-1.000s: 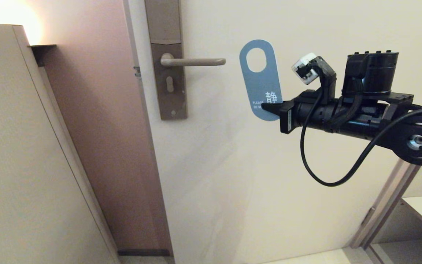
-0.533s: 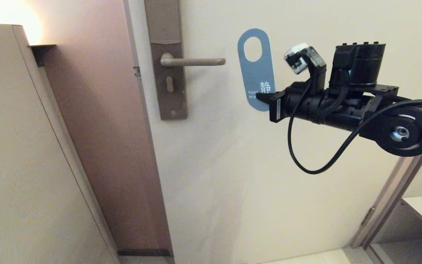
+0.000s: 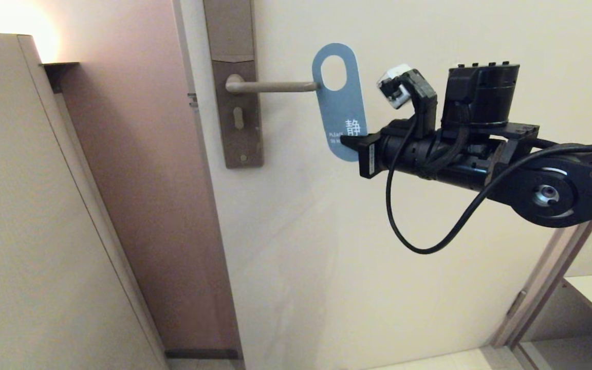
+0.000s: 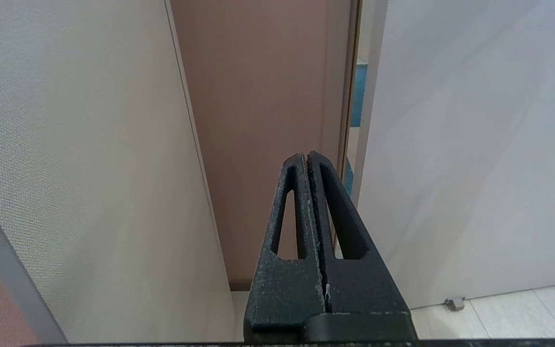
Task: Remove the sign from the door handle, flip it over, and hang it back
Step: Hang the sign back with the other side facing out
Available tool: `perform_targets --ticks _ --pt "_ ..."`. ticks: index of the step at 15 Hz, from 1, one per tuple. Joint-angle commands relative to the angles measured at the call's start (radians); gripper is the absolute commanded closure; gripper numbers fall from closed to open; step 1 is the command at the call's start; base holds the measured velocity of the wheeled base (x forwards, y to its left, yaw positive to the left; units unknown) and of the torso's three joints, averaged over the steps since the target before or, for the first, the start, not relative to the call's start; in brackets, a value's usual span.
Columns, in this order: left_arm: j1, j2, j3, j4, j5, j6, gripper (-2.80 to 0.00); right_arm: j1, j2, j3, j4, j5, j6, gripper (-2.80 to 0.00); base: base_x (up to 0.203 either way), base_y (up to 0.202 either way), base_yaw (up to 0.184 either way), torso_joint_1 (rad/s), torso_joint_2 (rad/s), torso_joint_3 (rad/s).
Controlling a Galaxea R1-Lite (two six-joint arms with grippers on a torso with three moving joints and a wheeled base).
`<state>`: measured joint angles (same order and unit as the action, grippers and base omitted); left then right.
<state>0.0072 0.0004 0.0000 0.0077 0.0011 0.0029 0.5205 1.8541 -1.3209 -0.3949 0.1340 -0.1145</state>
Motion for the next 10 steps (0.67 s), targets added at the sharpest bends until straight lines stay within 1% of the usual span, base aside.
perform_targets --ticks 1,6,9,10 --pt "0.000 0.000 0.000 0.000 0.000 0.000 0.00 0.013 0.007 0.000 -0.004 0.001 -0.001 0.00 0.000 0.000 0.000 0.000 0.00 0.000" --pt "0.000 0.000 0.000 0.000 0.000 0.000 0.00 0.043 0.040 -0.024 -0.004 -0.016 0.035 0.00 0.000 0.000 0.000 0.000 0.00 0.000" --pt "0.000 0.000 0.000 0.000 0.000 0.000 0.00 0.056 0.072 -0.072 -0.003 -0.078 0.050 0.00 0.000 0.000 0.000 0.000 0.00 0.000" --pt "0.000 0.000 0.000 0.000 0.000 0.000 0.00 0.062 0.074 -0.072 -0.002 -0.085 0.049 0.00 0.000 0.000 0.000 0.000 0.00 0.000"
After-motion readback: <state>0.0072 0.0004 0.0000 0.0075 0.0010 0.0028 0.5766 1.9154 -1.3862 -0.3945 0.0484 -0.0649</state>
